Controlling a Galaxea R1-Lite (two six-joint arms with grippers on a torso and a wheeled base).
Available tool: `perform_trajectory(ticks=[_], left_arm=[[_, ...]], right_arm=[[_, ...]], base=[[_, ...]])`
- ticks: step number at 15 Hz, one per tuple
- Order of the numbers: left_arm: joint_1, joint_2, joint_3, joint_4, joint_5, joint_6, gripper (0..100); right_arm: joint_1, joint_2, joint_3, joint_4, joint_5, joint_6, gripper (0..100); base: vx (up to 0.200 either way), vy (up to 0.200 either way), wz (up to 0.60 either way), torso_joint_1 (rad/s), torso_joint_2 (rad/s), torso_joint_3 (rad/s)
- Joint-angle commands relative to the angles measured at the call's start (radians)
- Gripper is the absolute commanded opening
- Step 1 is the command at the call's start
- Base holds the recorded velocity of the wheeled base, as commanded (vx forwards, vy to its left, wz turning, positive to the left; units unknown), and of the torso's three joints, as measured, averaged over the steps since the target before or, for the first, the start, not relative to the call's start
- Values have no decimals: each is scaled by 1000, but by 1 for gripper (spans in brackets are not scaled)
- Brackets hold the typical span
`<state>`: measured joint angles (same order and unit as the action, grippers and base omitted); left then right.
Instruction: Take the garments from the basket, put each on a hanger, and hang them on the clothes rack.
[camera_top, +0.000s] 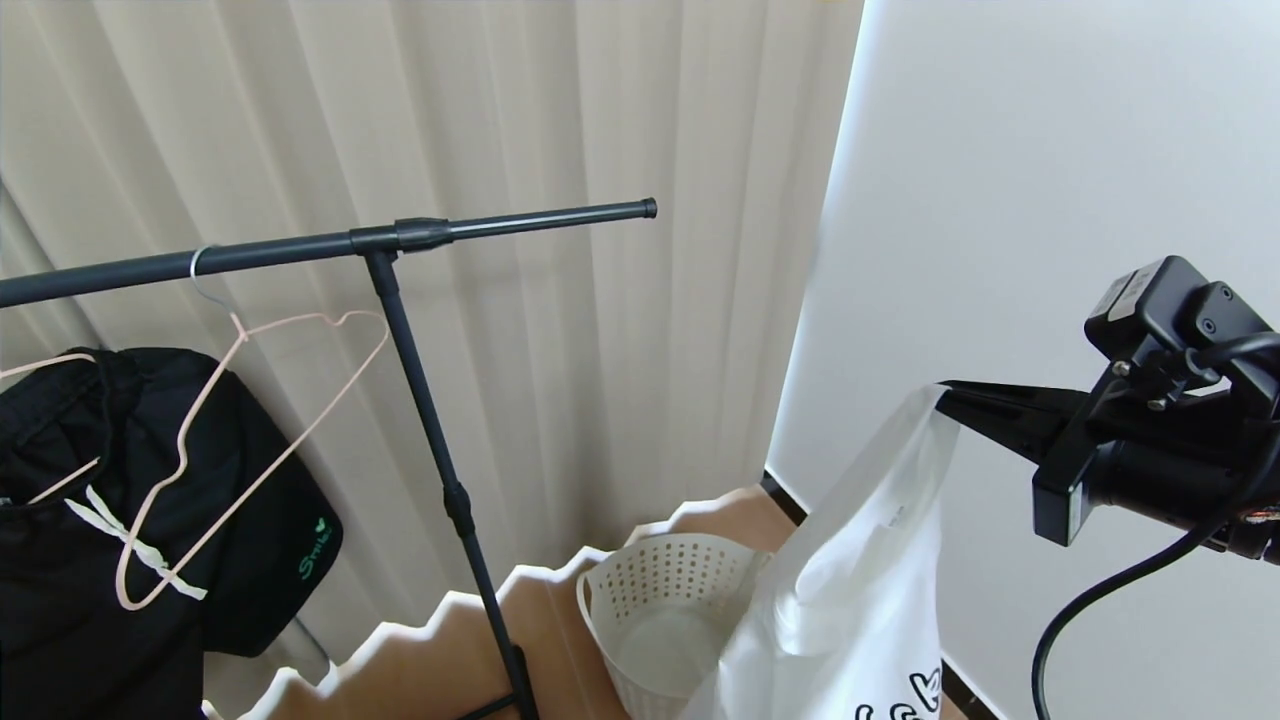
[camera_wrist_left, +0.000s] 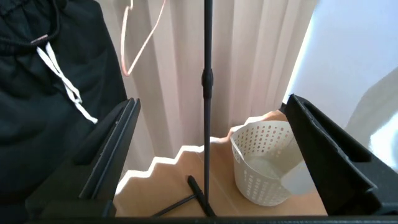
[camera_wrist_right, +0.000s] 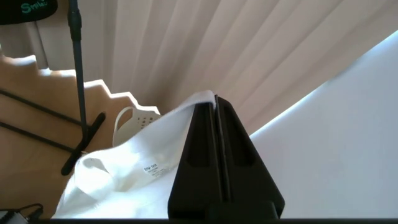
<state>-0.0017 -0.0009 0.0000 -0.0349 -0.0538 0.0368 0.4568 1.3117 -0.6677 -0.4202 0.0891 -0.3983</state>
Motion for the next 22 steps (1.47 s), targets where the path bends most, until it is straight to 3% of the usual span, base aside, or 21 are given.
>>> perform_trajectory(ticks=[1, 13, 16, 17, 22], left_arm=[[0, 1, 0, 0, 0, 0, 100], [0, 1, 0, 0, 0, 0, 100], [0, 1, 0, 0, 2, 0, 100], [0, 1, 0, -2, 0, 5, 100], [0, 1, 0, -2, 0, 5, 100]], right_arm=[[0, 3, 0, 0, 0, -1, 0], [0, -5, 7, 0, 0, -1, 0], [-41, 1, 7, -20, 14, -4, 0], [-50, 1, 11, -37, 47, -5, 0], [-50, 0, 17, -38, 50, -7, 0]], base=[[0, 0, 0, 212, -486, -281], [0, 0, 0, 169, -373, -205], [0, 0, 0, 15, -30, -20], [0, 0, 600, 7, -17, -12], [0, 0, 600, 5, 0, 2]])
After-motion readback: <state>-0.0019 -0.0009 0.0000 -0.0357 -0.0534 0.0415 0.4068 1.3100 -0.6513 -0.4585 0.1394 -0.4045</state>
